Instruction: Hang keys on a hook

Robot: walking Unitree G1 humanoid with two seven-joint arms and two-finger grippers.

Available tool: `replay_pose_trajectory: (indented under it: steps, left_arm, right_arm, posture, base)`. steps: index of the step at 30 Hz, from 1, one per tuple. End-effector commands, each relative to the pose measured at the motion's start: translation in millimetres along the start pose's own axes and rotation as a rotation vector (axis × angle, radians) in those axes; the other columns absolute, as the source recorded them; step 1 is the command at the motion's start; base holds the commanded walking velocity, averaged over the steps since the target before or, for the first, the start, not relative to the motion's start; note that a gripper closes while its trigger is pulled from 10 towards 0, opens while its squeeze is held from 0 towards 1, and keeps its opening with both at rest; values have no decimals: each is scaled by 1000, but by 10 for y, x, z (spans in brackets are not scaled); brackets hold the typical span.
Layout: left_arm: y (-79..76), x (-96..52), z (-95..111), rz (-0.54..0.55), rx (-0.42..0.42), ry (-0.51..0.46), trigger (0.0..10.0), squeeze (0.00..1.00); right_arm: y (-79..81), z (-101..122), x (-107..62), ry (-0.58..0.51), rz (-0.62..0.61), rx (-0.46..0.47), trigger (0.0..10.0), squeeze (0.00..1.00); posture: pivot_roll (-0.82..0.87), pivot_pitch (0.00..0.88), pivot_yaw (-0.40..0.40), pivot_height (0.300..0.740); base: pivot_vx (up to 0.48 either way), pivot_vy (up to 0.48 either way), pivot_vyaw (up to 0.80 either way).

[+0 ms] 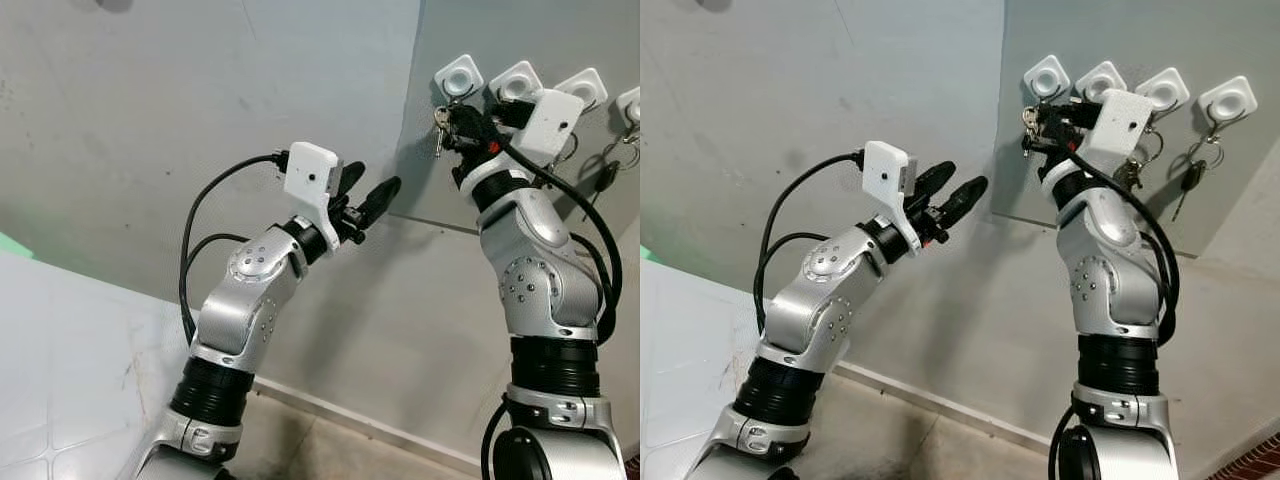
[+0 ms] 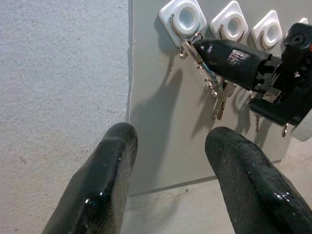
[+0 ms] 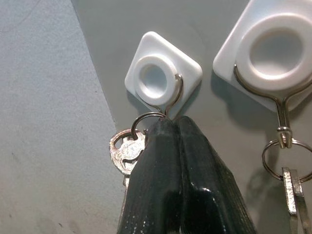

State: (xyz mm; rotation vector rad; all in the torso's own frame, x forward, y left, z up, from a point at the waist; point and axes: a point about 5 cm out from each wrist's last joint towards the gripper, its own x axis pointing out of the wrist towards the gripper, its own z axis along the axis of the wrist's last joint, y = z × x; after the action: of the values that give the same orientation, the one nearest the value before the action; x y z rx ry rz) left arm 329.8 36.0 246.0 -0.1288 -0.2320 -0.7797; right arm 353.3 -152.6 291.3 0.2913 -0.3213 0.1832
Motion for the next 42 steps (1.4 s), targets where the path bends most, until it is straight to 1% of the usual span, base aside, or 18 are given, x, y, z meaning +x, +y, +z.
replay_pose_trajectory:
  steps: [1, 8, 19, 23, 25, 26, 28, 30, 33, 38, 42]
  left_arm:
    - [4, -11, 37, 2, 6, -9, 10000, 0]
    - [3, -4, 40, 1, 5, -11, 10000, 0]
    - [7, -9, 45, 11, 4, -17, 10000, 0]
    - [15, -14, 52, 18, 1, -23, 10000, 0]
    - [17, -15, 53, 20, 1, -23, 10000, 0]
    - [18, -13, 54, 21, 0, -25, 10000, 0]
    - [18, -12, 56, 21, 0, -25, 10000, 0]
    - [17, -12, 54, 22, 0, -26, 10000, 0]
    - [17, -13, 54, 24, -2, -27, 10000, 0]
    - [9, -15, 50, 25, -5, -28, 10000, 0]
    - [5, -13, 50, 25, -6, -29, 10000, 0]
  right_arm:
    - [72, 185, 13, -57, 23, 4, 10000, 0]
    - [86, 216, 13, -15, 6, 41, 10000, 0]
    - [102, 262, 33, 52, -6, 67, 10000, 0]
    - [130, 191, 20, 107, -3, 101, 10000, 0]
    - [137, 179, 15, 116, -1, 104, 10000, 0]
    - [151, 139, 7, 146, 11, 116, 10000, 0]
    - [153, 98, -2, 170, 8, 112, 10000, 0]
    - [153, 62, -10, 200, 9, 130, 10000, 0]
    - [167, 10, -33, 236, 23, 121, 10000, 0]
    - [161, -12, -51, 254, 12, 135, 10000, 0]
    - [155, 8, -52, 240, 14, 133, 10000, 0]
  posture:
    - [-70, 28, 25, 740]
    - [-75, 32, 23, 740]
    - [-76, 34, 11, 740]
    - [-77, 34, 11, 740]
    - [-77, 34, 11, 740]
    - [-74, 30, 8, 740]
    - [-74, 30, 8, 740]
    - [-72, 28, 7, 740]
    - [-72, 25, 6, 740]
    - [-72, 21, 5, 740]
    - [-72, 19, 3, 740]
  base:
    - [0, 0, 0]
    - [0, 0, 0]
    - [0, 0, 0]
    - [0, 0, 0]
    - [0, 0, 0]
    - [0, 0, 0]
    - [0, 0, 0]
    - [0, 0, 0]
    - [0, 0, 0]
    - [0, 0, 0]
    - [0, 0, 0]
